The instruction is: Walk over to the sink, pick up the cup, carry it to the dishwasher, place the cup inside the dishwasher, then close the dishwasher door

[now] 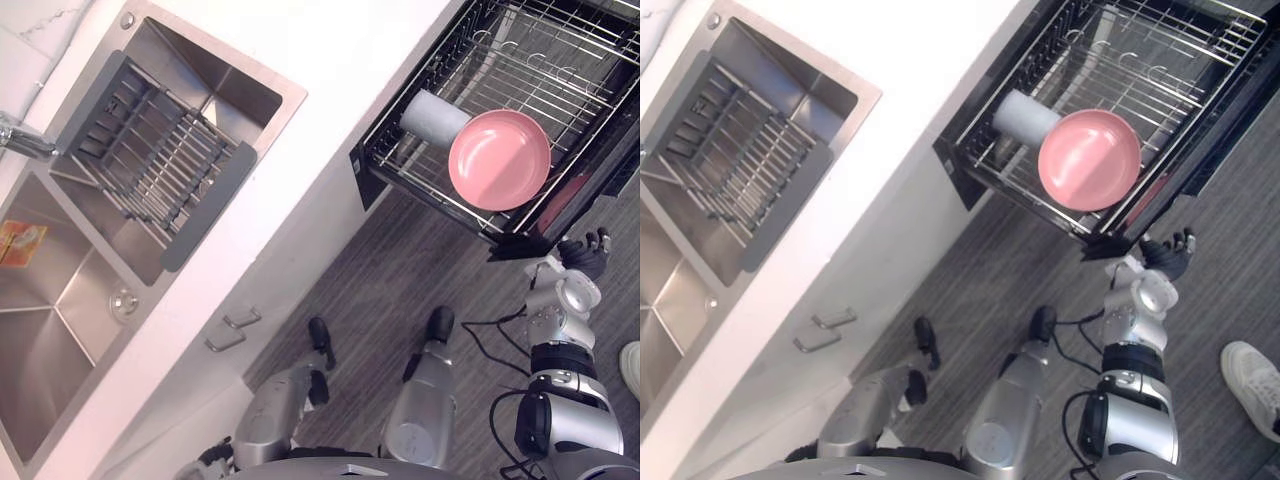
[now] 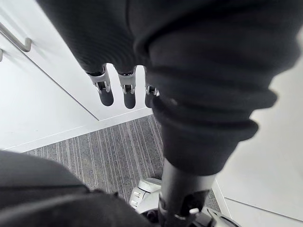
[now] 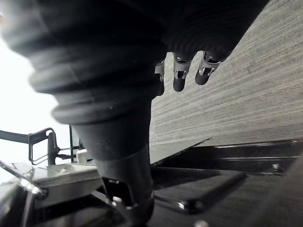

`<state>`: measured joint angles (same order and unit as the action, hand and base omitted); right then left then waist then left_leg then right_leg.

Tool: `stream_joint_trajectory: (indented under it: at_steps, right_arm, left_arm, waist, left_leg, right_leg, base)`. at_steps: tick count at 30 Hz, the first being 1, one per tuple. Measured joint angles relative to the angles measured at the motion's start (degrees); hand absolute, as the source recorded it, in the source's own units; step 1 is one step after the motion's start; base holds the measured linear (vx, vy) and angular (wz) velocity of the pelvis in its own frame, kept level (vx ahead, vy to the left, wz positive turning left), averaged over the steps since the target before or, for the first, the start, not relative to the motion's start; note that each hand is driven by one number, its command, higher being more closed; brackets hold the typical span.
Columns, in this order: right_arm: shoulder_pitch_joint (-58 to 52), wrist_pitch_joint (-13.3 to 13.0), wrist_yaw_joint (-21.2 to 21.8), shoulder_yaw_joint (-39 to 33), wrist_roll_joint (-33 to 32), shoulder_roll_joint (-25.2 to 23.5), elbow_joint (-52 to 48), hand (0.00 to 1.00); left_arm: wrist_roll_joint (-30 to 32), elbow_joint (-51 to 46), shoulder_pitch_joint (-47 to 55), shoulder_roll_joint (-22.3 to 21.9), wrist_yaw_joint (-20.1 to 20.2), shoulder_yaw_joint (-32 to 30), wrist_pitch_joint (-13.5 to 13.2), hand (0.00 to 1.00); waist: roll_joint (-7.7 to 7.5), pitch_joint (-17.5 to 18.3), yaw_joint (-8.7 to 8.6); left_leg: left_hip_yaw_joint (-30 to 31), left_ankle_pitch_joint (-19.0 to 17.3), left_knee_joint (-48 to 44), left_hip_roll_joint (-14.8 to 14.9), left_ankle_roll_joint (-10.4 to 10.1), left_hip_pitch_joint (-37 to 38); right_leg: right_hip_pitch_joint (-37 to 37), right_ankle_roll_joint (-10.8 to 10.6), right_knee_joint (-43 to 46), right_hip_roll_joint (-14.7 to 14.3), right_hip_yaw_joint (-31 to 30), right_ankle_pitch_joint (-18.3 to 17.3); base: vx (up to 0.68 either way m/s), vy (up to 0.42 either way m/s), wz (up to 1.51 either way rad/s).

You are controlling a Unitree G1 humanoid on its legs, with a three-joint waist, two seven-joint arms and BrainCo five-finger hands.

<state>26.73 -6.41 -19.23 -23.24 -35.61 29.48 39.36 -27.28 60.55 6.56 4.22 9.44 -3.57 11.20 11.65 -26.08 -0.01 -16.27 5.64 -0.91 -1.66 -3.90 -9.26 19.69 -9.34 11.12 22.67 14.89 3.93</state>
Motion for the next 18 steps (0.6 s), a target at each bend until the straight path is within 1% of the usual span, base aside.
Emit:
stream_joint_trajectory:
  at_steps: [2, 4, 7, 9, 11, 12, 14, 16, 18]
  right_arm:
    - [1.01, 0.0, 0.07, 0.08, 0.06, 0.03, 0.44, 0.0]
    - [1.6, -0.04, 0.4, 0.53, 0.16, 0.27, 0.97, 0.0]
    - [2.83, -0.16, 1.78, 1.12, 2.29, 0.34, 2.11, 0.0]
    - [3.42, -0.14, 1.8, 2.34, 2.5, 0.58, 2.1, 0.0]
    - [4.57, -0.02, 3.03, 3.88, 4.58, 0.68, 2.08, 0.0]
    - [5.15, 0.05, 3.22, 4.37, 4.6, 0.72, 2.08, 0.0]
    - [6.89, 0.22, 4.21, 5.26, 6.15, 0.97, 2.06, 0.0]
    - [8.29, 0.41, 4.29, 6.23, 6.94, 1.41, 2.06, 0.0]
    - [9.81, 0.43, 5.02, 7.63, 7.0, 2.84, 2.07, 0.0]
  left_arm:
    - [0.0, 0.14, -0.04, -0.43, 0.94, 1.63, -0.02, 0.0]
    - [-0.03, 0.44, -0.03, -0.48, 1.01, 1.59, -0.15, 0.0]
    - [-0.04, 0.68, -0.06, -0.46, 0.98, 2.02, -0.21, 0.0]
    - [-0.06, 0.74, -0.07, -0.48, 0.99, 2.07, -0.32, 0.0]
    - [-0.07, 0.75, -0.1, -0.56, 0.99, 2.19, -0.34, 0.0]
    - [-0.1, 0.75, -0.1, -0.6, 0.99, 2.18, -0.35, 0.0]
    - [-0.16, 0.75, -0.11, -0.85, 0.94, 2.19, -0.38, 0.0]
    - [-0.17, 0.76, -0.11, -0.89, 0.91, 2.49, -0.38, 0.0]
    - [-0.24, 0.77, -0.13, -1.06, 0.98, 2.8, -0.39, 0.0]
  waist:
    - [0.06, 0.04, -0.04]
    - [0.28, 0.08, -0.09]
    - [0.44, 0.16, -0.58]
    - [0.53, 0.12, -0.54]
    - [0.79, 0.18, -0.62]
    - [0.88, 0.13, -0.62]
    - [1.31, 0.13, -0.6]
    - [1.74, 0.19, -0.61]
    - [2.39, 0.06, -0.39]
  left_leg:
    - [1.07, -0.01, 0.31, 0.0, 0.0, -0.15]
    - [2.4, -0.06, 0.9, 0.0, -0.04, -0.12]
    - [4.07, -0.27, 2.13, -0.01, 0.18, -0.16]
    - [4.62, -0.26, 2.13, 0.0, 0.19, -0.26]
    - [5.46, -0.02, 2.13, 0.18, -0.11, -0.55]
    - [5.64, 0.05, 2.13, 0.27, -0.1, -0.63]
    - [7.31, 0.43, 2.26, 0.32, -0.18, -0.81]
    - [8.85, 0.87, 2.26, 0.37, -0.13, -1.48]
    - [10.68, 2.29, 3.34, 0.53, -0.18, -2.19]
  right_leg:
    - [0.25, 0.13, -0.01, -0.06, 0.13, 0.59]
    - [0.4, 0.26, 0.1, -0.15, 0.32, 0.88]
    - [0.45, 0.52, 0.47, -0.32, 1.17, 1.5]
    - [0.41, 0.75, 0.47, -0.4, 1.31, 1.89]
    - [0.47, 1.14, 0.3, -0.76, 1.5, 2.28]
    - [0.48, 1.22, 0.22, -0.92, 1.55, 2.36]
    - [0.4, 1.44, 0.21, -1.23, 1.95, 2.52]
    - [0.42, 1.6, 0.2, -1.33, 2.91, 2.62]
    - [0.41, 1.84, 0.29, -1.4, 4.55, 2.76]
  base:
    - [-0.04, -0.026, 0.04]
    - [-0.05, -0.03, 0.05]
    - [-0.05, -0.028, 0.1]
    - [-0.05, -0.03, 0.05]
    - [-0.05, -0.053, 0.01]
    - [-0.03, -0.053, 0.01]
    - [-0.02, -0.054, 0.07]
    - [-0.02, -0.058, 0.2]
    - [-0.02, -0.062, 0.35]
